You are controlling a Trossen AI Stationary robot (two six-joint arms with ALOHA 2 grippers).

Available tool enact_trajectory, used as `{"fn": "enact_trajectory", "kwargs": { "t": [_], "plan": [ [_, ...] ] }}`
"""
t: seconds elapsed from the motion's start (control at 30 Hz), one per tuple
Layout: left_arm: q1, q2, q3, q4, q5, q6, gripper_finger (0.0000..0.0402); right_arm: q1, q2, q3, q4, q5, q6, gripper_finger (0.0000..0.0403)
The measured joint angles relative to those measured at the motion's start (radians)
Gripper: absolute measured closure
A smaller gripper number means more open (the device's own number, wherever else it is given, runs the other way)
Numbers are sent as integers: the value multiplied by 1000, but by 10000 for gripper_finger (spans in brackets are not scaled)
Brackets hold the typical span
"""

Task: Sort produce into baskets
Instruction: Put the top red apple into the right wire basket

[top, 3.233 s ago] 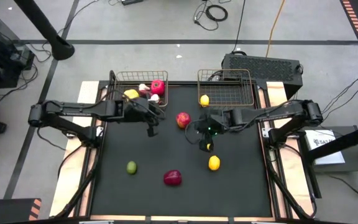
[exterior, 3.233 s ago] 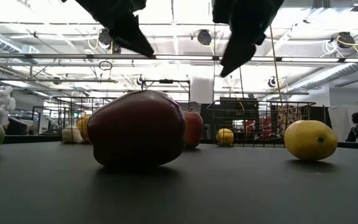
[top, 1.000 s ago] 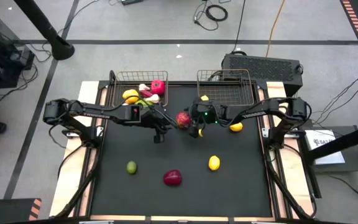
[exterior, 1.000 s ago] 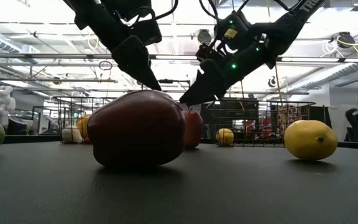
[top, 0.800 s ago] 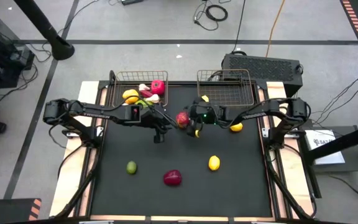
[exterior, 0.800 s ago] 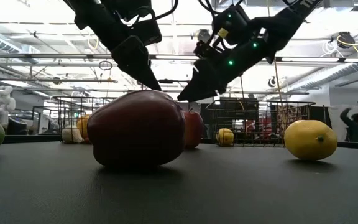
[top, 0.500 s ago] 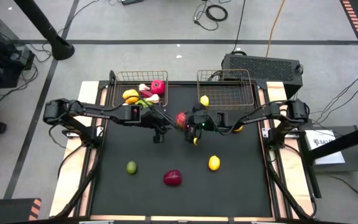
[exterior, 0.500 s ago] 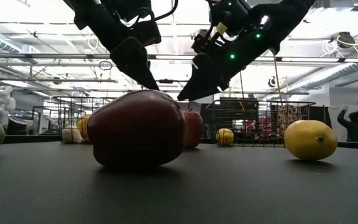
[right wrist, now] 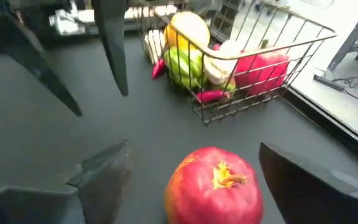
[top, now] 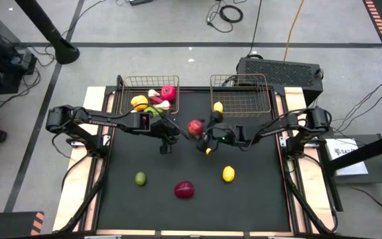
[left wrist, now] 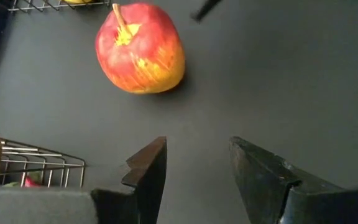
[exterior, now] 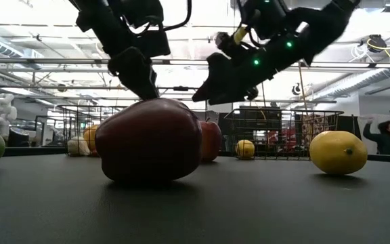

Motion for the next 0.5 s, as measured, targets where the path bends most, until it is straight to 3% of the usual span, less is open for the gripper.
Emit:
{"fn": "enact_trajectory", "kwargs": {
  "t": [0.23,0.5],
  "plan": [
    [0,0,0,0,0,0,220,5,3,-49,71,18,11,147],
    [0,0,0,34,0,1,220,10,85,-55,139,84,12,159]
  ]
}}
